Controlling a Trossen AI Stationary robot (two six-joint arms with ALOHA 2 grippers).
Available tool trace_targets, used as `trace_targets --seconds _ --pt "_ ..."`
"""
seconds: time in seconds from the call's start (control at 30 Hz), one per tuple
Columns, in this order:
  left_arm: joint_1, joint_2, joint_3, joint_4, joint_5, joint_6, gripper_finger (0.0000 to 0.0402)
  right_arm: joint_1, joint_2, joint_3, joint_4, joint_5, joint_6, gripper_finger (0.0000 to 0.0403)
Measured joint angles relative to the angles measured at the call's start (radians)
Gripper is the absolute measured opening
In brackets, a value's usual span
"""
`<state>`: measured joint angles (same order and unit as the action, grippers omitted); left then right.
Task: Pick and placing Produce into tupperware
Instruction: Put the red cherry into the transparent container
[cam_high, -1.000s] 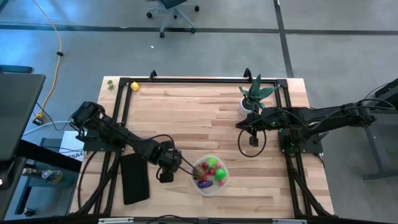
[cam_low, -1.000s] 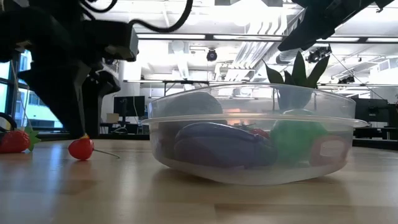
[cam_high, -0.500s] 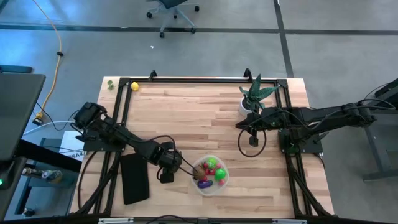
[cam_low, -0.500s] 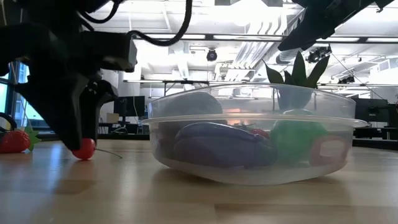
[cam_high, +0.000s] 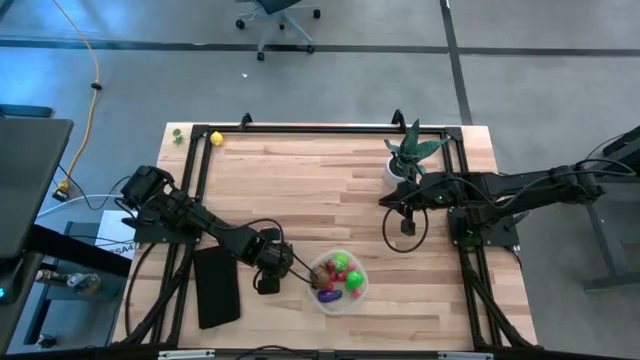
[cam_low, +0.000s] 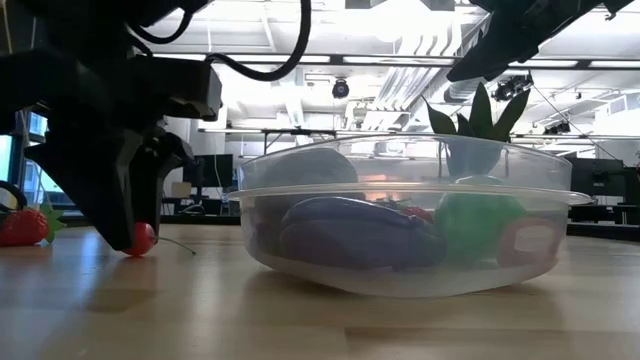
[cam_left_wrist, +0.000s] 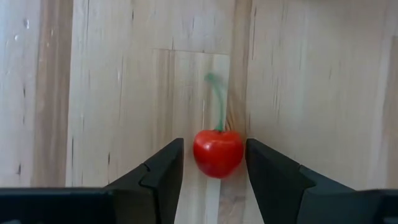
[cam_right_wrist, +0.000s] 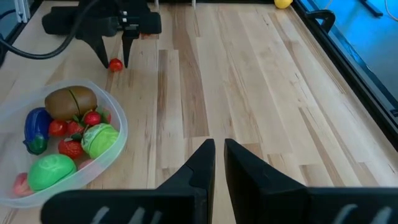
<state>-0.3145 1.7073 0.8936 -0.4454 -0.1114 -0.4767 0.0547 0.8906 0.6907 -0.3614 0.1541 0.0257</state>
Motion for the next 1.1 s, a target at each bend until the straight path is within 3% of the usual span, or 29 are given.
trace_targets --seconds 0.37,0.6,0.83,1.1 --pt "0.000 -0.001 0.000 0.006 -0.006 0.000 0.0095 0.000 0.000 0.000 0.000 0.000 0.000 0.0026" --pt "0.000 -0.001 0.000 -0.003 -0.029 0.008 0.0112 0.000 0.000 0.000 -0.001 0.000 0.000 0.0026" --pt "0.000 -0.083 0.000 0.001 -0.119 0.036 0.0094 0.000 0.000 0.000 -0.001 0.000 0.000 0.0026" --pt "0.001 -0.165 0.098 0.056 -0.241 0.233 0.0103 0.000 0.000 0.000 0.000 0.000 0.000 0.0026"
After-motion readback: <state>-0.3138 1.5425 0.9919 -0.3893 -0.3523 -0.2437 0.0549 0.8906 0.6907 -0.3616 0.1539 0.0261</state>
